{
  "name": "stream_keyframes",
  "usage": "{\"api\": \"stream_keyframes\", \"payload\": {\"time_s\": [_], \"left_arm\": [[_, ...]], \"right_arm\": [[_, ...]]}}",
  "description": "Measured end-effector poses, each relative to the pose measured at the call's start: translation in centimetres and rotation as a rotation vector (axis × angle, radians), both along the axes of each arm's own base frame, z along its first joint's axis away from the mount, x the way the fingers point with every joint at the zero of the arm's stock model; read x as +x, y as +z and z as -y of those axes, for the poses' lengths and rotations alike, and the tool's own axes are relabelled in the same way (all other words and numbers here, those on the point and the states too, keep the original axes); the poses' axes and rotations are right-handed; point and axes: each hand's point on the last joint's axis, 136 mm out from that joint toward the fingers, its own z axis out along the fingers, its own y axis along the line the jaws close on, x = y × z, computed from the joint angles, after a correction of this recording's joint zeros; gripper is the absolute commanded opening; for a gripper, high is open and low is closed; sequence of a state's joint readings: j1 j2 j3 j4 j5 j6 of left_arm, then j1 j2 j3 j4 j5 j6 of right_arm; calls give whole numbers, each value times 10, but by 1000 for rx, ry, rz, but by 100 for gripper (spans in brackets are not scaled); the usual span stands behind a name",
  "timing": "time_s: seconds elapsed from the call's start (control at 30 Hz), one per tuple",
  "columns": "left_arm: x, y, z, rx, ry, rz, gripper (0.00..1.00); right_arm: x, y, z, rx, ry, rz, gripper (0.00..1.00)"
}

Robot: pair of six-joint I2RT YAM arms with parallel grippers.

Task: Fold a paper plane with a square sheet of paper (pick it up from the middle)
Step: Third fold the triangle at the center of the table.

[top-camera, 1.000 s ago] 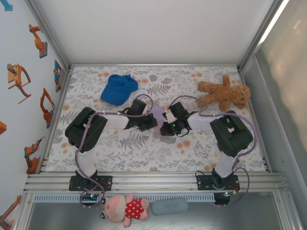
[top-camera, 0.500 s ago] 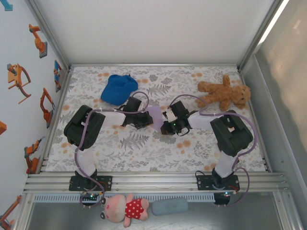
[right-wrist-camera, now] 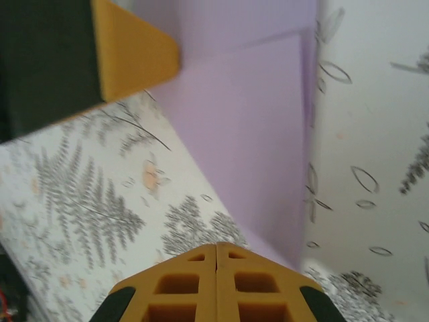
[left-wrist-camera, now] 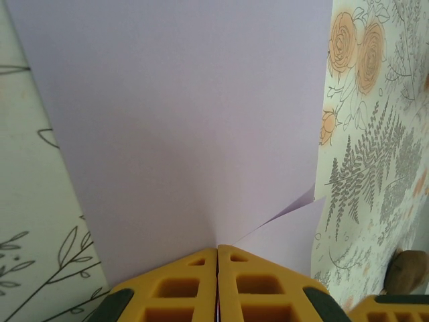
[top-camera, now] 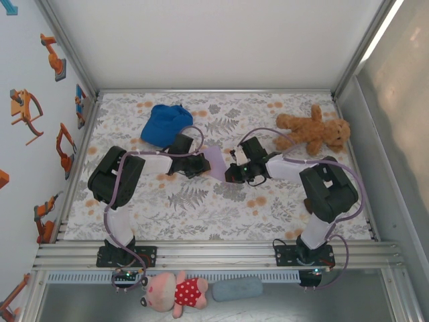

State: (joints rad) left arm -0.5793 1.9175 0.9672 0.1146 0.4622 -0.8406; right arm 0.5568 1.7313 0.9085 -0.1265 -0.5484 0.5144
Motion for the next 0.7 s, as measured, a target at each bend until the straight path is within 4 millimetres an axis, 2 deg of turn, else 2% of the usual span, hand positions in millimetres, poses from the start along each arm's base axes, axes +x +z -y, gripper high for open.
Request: {"api": "stream_keyframes", "payload": {"time_s": [0.17,0.43,0.7], "left_arm": [[2,0,1,-1,10,-1,10],[2,1,2,-1,17,-4,14],[7,18,-8,22,96,12,37]], "right_arm": [[17,6,-9,27,-33,19,2],[25,-22,-1,-54,-81,-13,5],[29,-28,3,-63,-115,-41,11]]}}
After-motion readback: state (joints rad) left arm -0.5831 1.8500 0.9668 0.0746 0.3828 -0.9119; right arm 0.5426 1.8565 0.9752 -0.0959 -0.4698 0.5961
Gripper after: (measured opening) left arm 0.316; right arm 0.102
